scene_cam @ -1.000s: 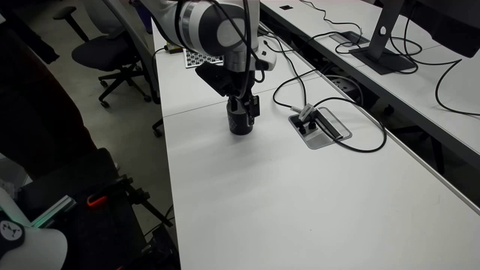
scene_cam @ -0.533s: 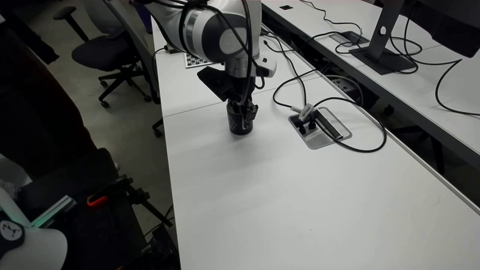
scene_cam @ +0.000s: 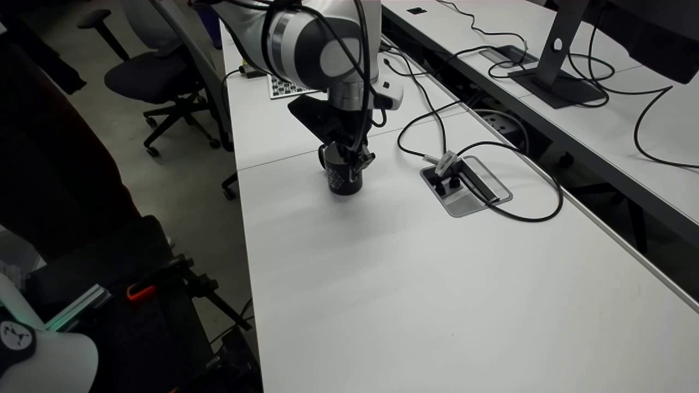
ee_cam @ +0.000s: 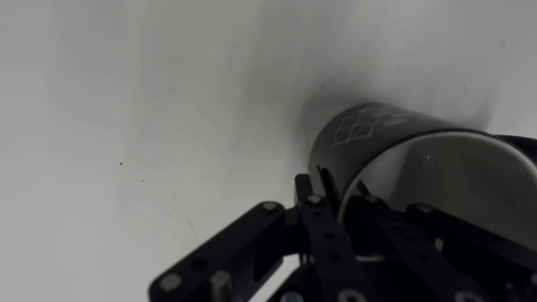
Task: Move the black mug to the right
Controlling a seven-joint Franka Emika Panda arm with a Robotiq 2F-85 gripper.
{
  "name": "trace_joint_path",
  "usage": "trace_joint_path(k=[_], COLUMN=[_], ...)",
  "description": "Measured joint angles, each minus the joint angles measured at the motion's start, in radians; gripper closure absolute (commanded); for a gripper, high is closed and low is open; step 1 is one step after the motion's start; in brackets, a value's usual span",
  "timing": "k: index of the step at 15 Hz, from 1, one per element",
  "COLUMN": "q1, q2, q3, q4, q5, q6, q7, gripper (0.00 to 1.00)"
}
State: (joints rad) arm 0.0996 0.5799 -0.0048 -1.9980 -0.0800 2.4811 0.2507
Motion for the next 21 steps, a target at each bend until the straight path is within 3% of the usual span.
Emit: trace_joint_path(k=[16, 17, 21], q1=[-0.047, -0.051, -0.053], q2=[-0.005, -0.006, -0.006], q3=[-0.081, -0.085, -0.086], q4=[0.000, 0.000, 0.000], q5=[0.000, 0.000, -0.001], q6=[-0.036, -0.040, -0.040], q7=[0.000, 0.000, 0.000], gripper=[0.98, 0.91, 0.91])
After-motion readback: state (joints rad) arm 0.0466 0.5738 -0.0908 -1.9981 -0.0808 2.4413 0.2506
